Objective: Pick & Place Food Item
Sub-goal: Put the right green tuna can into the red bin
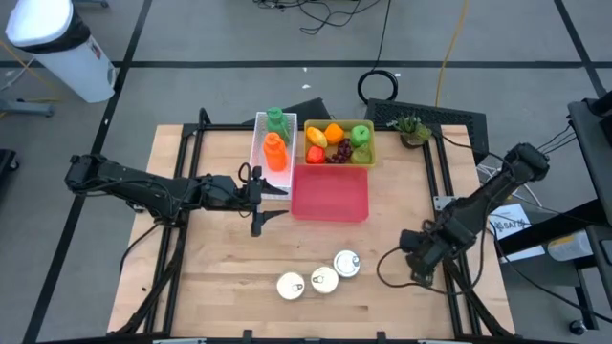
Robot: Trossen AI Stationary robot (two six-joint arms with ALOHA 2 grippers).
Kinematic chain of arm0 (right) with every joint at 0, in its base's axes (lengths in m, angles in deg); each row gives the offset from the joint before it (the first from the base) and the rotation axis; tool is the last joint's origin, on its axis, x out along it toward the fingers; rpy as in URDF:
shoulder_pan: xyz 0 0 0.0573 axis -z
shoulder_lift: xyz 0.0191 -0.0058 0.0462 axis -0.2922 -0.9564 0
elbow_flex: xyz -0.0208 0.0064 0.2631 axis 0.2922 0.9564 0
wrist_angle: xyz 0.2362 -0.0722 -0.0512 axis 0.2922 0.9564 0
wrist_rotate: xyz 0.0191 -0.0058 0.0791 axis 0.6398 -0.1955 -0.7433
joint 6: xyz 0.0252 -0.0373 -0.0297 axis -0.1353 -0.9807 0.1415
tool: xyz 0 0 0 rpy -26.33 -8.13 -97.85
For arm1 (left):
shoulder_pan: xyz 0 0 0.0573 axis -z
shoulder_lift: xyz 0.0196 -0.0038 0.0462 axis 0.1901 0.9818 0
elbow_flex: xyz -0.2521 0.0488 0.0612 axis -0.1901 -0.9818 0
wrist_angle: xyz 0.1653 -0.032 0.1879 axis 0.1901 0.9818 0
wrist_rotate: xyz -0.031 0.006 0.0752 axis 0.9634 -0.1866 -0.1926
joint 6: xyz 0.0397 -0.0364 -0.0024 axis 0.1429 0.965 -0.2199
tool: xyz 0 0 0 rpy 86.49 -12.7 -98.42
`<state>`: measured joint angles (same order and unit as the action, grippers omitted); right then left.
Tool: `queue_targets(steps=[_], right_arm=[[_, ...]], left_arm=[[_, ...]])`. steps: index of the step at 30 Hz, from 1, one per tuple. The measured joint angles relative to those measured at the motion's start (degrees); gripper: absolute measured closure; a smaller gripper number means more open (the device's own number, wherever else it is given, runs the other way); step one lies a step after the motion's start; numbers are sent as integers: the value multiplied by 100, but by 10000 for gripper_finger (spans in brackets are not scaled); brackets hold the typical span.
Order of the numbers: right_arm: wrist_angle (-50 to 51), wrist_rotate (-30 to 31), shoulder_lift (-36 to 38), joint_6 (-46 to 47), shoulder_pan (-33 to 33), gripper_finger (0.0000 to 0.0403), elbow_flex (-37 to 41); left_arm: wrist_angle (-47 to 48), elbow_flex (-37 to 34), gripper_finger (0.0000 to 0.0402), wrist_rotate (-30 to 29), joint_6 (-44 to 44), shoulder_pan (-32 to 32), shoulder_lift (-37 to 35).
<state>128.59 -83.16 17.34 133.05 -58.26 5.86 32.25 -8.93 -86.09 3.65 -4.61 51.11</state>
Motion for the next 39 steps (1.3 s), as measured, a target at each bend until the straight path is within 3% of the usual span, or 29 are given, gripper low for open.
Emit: queue_targets(steps=[14, 23, 32, 35, 39], right_arm=[[594, -109, 1, 1377, -730, 206, 5], [-285, 181, 17, 1324, -794, 207, 649], [-956, -387, 2, 1401, -751, 207, 1396], [-918, -265, -7, 1413, -747, 207, 1459], [-1185, 401, 5, 1910, -748, 207, 1591]], left_arm=[[0, 0, 158, 0, 0, -1, 0], [0, 0, 158, -2, 0, 0, 0], [-8, 2, 158, -2, 0, -2, -2], [-6, 2, 158, -1, 0, -2, -2], [-6, 2, 158, -2, 0, -1, -2]])
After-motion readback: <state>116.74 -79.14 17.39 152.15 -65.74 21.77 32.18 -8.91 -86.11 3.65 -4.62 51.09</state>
